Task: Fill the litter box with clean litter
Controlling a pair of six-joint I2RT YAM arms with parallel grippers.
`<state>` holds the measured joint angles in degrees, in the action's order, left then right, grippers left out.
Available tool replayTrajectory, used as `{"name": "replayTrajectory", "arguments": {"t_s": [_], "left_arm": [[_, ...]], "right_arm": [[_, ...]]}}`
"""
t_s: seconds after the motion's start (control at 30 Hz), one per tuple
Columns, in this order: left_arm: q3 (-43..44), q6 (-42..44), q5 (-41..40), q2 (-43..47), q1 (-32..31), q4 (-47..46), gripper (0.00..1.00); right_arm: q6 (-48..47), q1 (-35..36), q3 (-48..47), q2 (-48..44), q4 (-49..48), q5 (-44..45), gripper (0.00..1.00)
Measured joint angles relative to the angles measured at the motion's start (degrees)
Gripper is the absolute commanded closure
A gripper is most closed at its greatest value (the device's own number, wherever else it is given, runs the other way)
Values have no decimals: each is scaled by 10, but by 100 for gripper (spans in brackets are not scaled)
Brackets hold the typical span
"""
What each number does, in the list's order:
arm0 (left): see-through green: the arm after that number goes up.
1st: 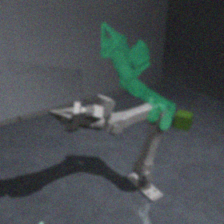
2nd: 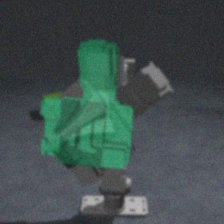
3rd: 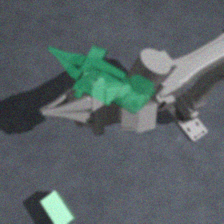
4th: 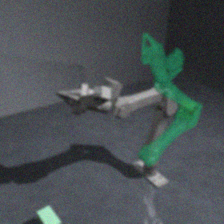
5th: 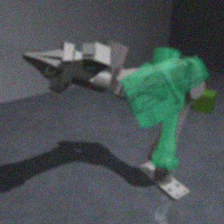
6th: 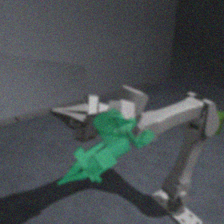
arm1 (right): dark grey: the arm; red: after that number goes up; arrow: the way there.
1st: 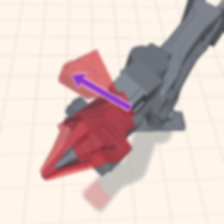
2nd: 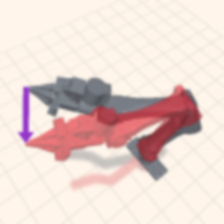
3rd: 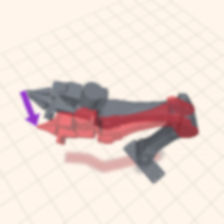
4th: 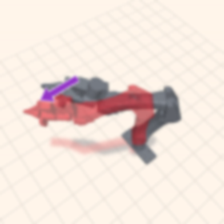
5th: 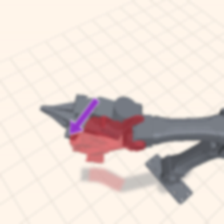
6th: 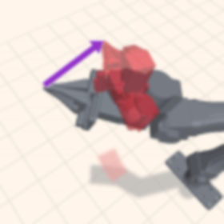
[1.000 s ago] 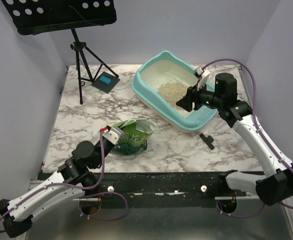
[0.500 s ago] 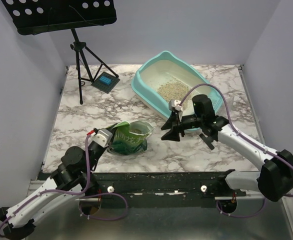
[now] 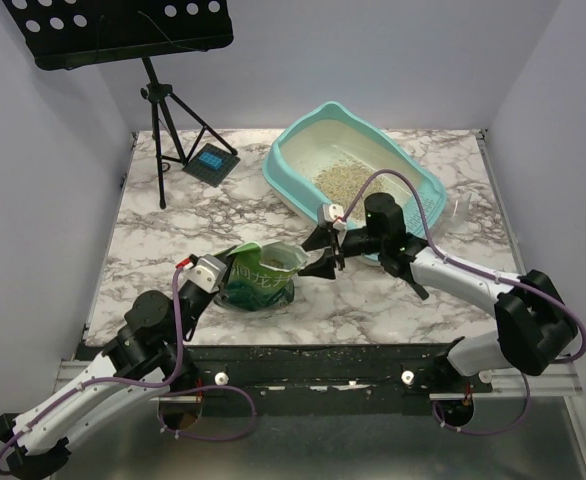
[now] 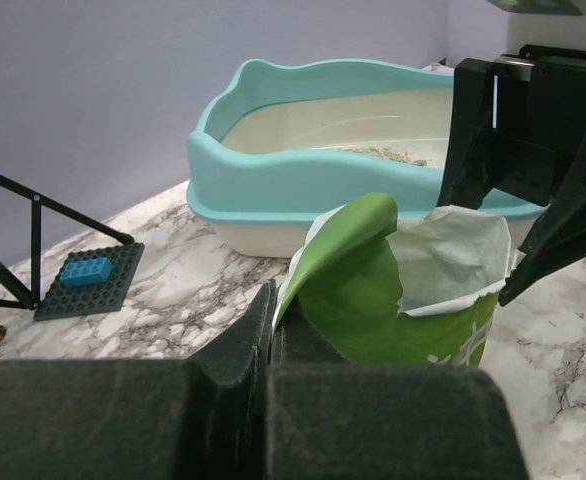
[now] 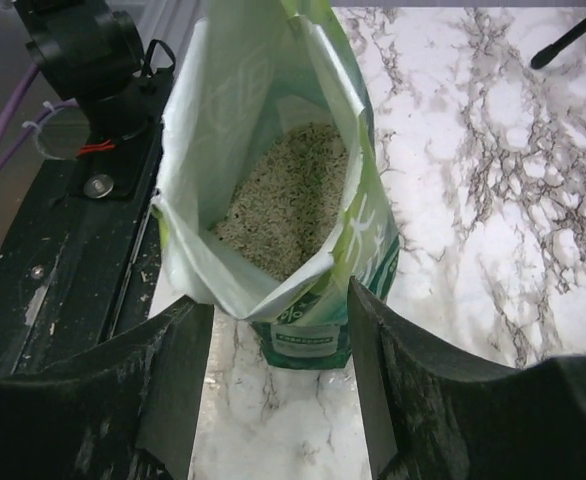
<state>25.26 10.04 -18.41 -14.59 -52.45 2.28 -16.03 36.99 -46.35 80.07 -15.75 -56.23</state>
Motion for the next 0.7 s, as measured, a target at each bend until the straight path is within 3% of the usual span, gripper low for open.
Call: {"name": "replayTrajectory", "arguments": {"t_s": [0.27, 0.37, 0.43, 0.6, 0.7], "left_arm": [[0, 0, 0, 0, 2, -1, 100], [0, 0, 0, -1, 2, -2, 100], [0, 0, 0, -2, 2, -3, 100], [0, 2, 0, -2, 2, -3, 100], [-1, 3, 0, -3, 2, -4, 100]], "right_arm": [[79, 2, 6, 26, -158, -16, 39], [109, 2, 7, 38, -204, -26, 45], [123, 3, 7, 49, -226, -32, 56], [153, 6, 7, 77, -255, -39, 100], [172, 8, 7, 85, -268, -40, 100]]}}
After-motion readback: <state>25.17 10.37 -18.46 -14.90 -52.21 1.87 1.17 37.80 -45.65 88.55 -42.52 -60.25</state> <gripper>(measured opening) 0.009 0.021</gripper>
